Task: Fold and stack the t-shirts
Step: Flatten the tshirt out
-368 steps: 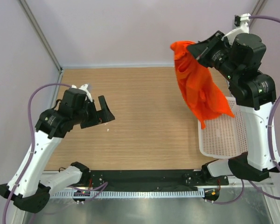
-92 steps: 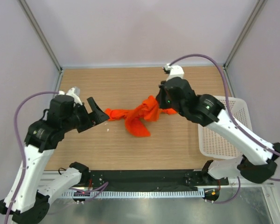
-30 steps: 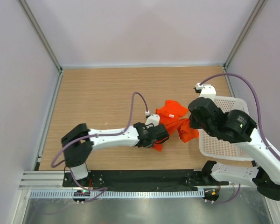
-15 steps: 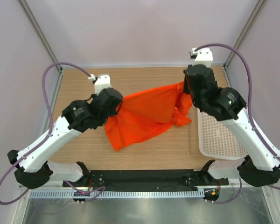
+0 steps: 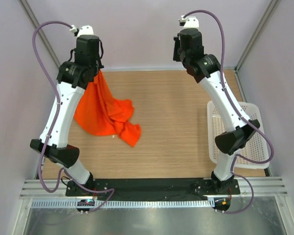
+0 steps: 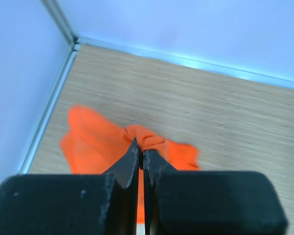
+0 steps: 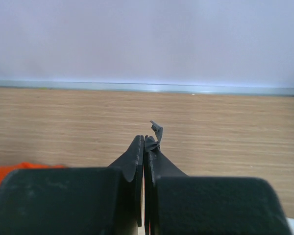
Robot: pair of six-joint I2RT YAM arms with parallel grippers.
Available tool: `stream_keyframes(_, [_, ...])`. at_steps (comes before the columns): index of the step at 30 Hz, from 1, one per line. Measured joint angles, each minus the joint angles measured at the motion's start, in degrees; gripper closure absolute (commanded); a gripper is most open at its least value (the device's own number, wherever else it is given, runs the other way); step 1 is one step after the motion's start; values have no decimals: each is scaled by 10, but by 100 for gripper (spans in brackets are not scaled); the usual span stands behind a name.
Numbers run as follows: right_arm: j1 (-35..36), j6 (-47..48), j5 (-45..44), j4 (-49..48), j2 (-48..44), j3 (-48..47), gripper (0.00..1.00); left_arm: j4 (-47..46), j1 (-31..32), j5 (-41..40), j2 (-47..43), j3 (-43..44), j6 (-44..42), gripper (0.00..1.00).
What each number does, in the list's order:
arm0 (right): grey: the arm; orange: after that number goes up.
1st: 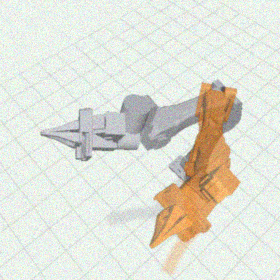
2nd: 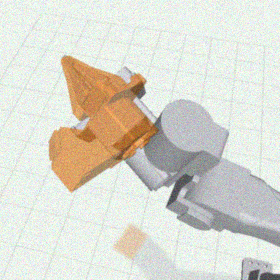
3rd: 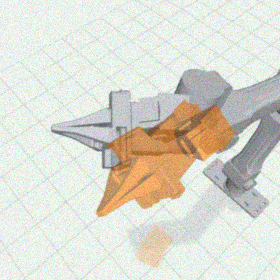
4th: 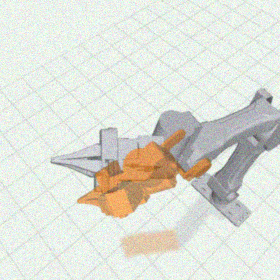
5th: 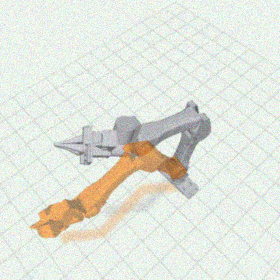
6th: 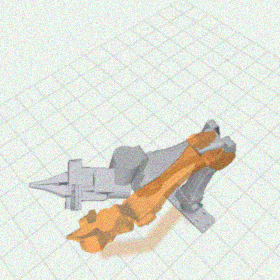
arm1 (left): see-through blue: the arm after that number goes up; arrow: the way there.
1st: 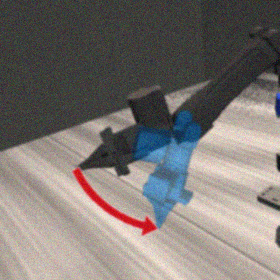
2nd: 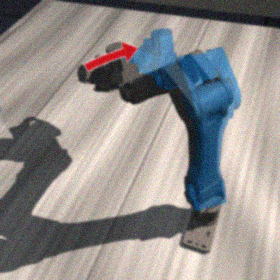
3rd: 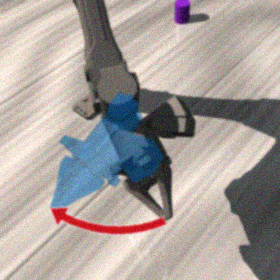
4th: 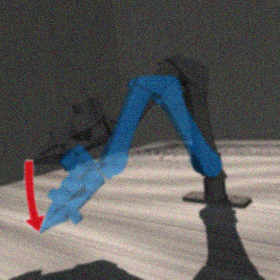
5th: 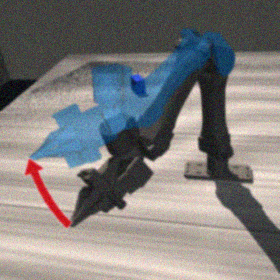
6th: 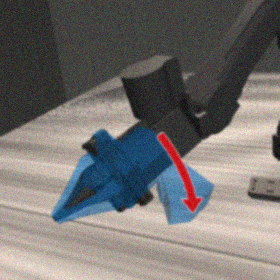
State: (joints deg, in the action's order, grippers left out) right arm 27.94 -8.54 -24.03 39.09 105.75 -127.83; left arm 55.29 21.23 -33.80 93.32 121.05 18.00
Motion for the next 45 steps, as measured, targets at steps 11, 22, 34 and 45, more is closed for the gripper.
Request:
stream_keyframes(11, [12, -97, 177, -50, -82, 254, 70, -31, 0, 97, -99, -238, 26, 100])
stream_keyframes(22, [102, -272, 370, -143, 20, 372, 42, 44, 0, 138, -243, -256, 108, 100])
stream_keyframes(34, [177, -540, 407, -373, 211, 365, 39, 75, 0, 144, -279, -260, 120, 100])
stream_keyframes(45, [200, -559, 401, -382, 237, 349, 60, 78, 0, 146, -303, -299, 120, 100])
